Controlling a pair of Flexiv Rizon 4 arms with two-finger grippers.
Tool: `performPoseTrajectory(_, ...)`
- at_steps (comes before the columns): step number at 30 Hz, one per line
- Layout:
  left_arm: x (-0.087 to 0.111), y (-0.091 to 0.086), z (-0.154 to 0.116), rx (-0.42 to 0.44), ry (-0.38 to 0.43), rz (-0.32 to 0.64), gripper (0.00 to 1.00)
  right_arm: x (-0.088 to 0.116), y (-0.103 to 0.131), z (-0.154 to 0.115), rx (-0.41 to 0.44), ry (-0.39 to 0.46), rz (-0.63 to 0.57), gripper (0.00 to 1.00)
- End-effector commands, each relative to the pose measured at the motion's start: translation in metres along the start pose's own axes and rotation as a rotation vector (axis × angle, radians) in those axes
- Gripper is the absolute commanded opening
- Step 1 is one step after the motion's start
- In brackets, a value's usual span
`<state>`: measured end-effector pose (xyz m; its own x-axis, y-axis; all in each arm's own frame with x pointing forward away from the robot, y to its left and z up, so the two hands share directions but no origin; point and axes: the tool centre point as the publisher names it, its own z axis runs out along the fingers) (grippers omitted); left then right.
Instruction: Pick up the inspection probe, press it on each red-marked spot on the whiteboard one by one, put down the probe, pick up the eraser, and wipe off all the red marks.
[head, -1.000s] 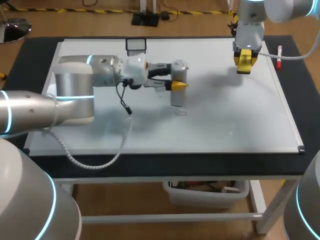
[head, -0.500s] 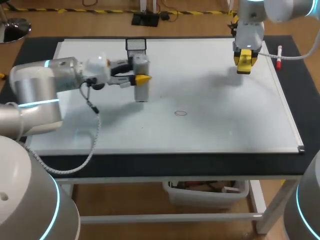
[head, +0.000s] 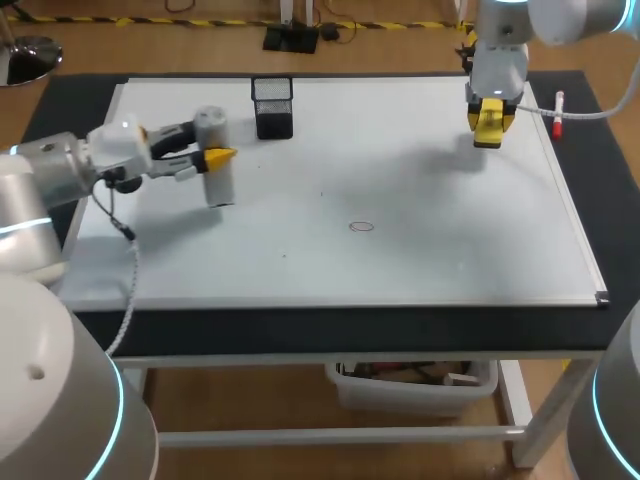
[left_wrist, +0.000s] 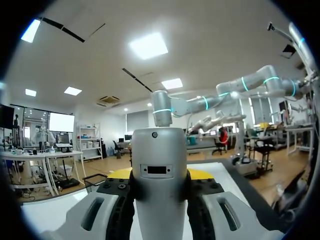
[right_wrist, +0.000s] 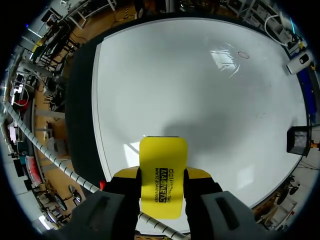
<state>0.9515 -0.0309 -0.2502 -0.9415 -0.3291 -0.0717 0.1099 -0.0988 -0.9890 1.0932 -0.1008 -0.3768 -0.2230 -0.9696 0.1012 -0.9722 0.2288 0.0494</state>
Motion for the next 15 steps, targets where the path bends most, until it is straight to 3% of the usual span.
performPoseTrajectory(1, 0.003, -0.008, -0.024, 0.001, -0.072, 0.005, 0.00, 0.001, 0.000, -0.002, 0.000, 0.003, -0.002, 0.00)
performPoseTrajectory(10, 0.009, -0.014, -0.044, 0.013, -0.101, 0.005, 0.00, 0.001, 0.000, -0.002, 0.000, 0.003, -0.002, 0.00)
performPoseTrajectory(15, 0.010, -0.015, -0.048, 0.014, -0.106, 0.009, 0.00, -0.021, 0.040, -0.005, 0.040, 0.016, -0.080, 0.00)
